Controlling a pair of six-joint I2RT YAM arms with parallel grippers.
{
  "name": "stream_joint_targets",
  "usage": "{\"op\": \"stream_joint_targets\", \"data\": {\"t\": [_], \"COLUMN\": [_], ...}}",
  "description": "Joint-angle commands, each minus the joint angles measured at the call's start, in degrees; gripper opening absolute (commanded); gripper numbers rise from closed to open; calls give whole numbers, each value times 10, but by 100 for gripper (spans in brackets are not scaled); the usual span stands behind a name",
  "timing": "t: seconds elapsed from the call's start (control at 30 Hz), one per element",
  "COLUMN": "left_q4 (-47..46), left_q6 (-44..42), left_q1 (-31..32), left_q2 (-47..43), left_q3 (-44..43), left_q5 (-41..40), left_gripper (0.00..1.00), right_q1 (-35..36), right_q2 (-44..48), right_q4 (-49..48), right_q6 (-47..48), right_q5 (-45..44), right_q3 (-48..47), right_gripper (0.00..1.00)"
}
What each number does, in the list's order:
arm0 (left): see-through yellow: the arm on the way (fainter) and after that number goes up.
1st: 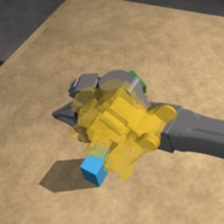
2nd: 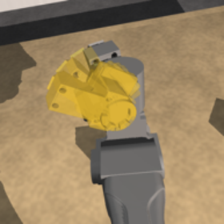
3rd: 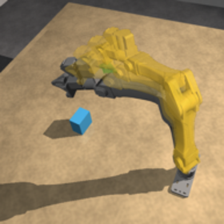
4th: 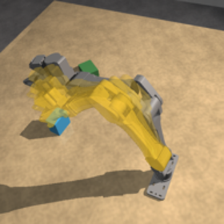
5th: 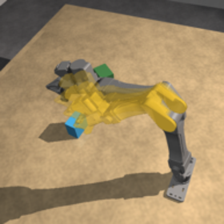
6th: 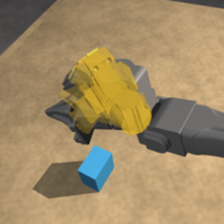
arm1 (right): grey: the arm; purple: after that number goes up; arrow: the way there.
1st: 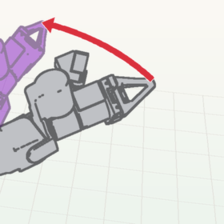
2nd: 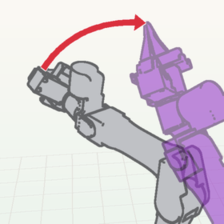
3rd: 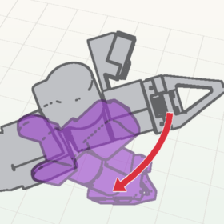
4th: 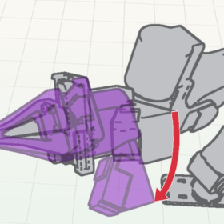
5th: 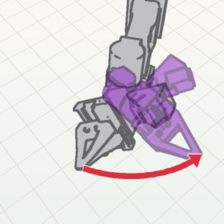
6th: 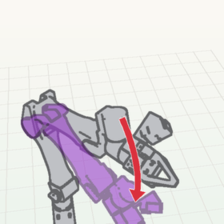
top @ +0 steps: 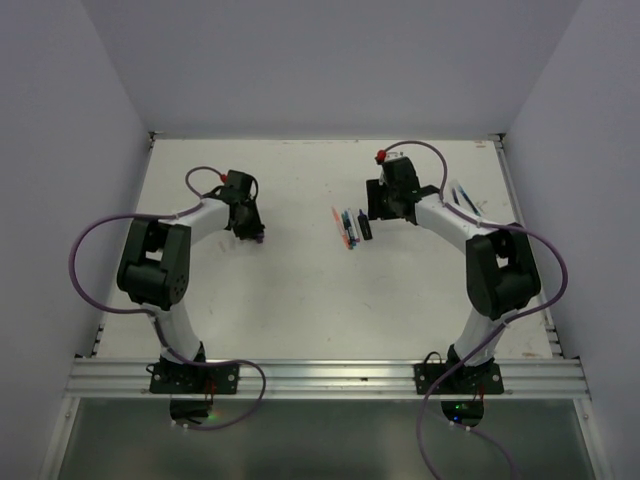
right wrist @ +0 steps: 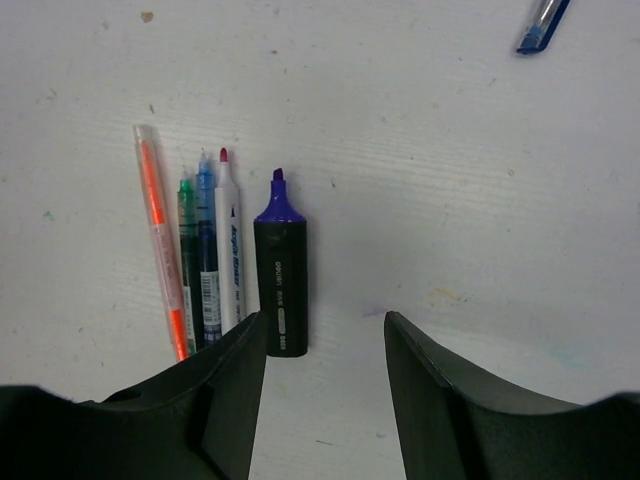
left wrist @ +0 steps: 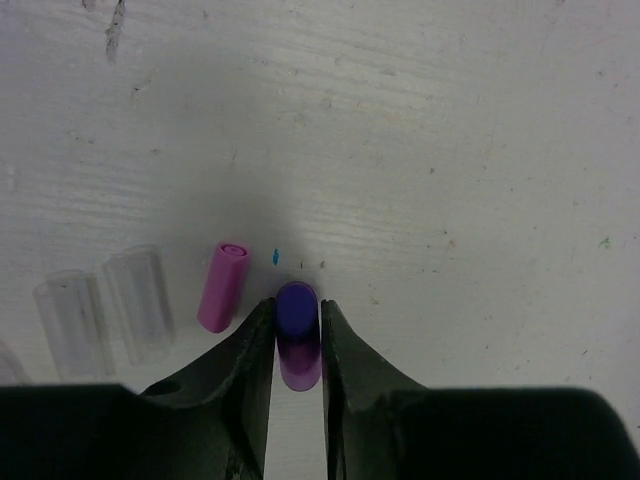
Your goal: Open the pen caps
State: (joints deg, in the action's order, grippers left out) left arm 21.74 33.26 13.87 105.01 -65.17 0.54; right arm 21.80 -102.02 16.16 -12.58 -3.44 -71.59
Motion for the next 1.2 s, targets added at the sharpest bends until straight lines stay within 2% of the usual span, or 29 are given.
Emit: {"op": "stream_joint_targets", "data": {"t": [0.0, 0.27, 0.57, 0.87, 1.17], "left_q4": [6, 2, 10, 25, 19], "left_q6": [-14, -16, -14, -16, -21], "left_q1": [-4, -7, -7, -7, -8], "left_q2": [5, 1, -42, -89, -136], "left_q3": [-15, -12, -11, -16, -9], "left_q5": [-19, -14, -15, -16, -8], "left_gripper": [30, 34, 39, 45, 46], "right_q1": [-14, -20, -26, -60, -95], "right_q2": [19, 27, 16, -48, -174], "right_q4": [-4, -10, -11, 36, 56], "right_q6": [5, 3, -3, -22, -14], "right_q5": [12, 22, 25, 22, -14], "right_q3": [12, 19, 12, -107, -242], "right_gripper": [54, 53, 53, 53, 53]}}
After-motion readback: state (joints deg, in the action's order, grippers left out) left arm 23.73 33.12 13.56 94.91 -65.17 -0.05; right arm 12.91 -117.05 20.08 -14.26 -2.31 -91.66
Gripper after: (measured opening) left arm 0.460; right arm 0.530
